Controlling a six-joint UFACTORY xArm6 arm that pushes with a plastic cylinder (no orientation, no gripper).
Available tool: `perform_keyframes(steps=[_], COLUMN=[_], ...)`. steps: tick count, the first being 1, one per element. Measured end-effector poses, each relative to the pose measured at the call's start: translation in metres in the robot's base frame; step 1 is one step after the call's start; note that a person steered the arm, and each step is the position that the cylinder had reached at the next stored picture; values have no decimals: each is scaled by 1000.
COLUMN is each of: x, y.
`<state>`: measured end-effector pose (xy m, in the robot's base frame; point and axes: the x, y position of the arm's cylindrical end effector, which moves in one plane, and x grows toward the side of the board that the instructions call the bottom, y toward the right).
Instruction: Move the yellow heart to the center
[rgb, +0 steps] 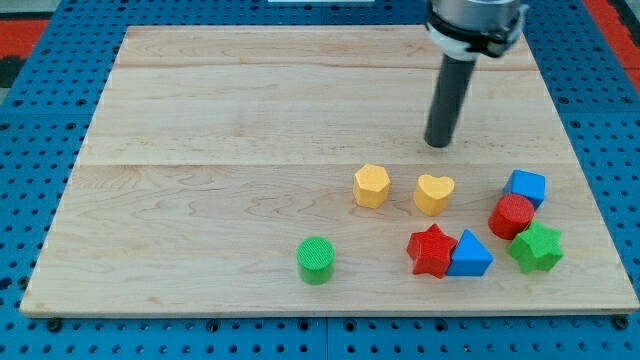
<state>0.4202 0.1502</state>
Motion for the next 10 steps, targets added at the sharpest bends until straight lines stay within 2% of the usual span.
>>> perform_keyframes(steps=[1, 2, 3, 4, 6, 8, 10], x=[16, 54, 84, 103, 43, 22, -16], y=[44, 41, 11, -1, -84, -49, -140])
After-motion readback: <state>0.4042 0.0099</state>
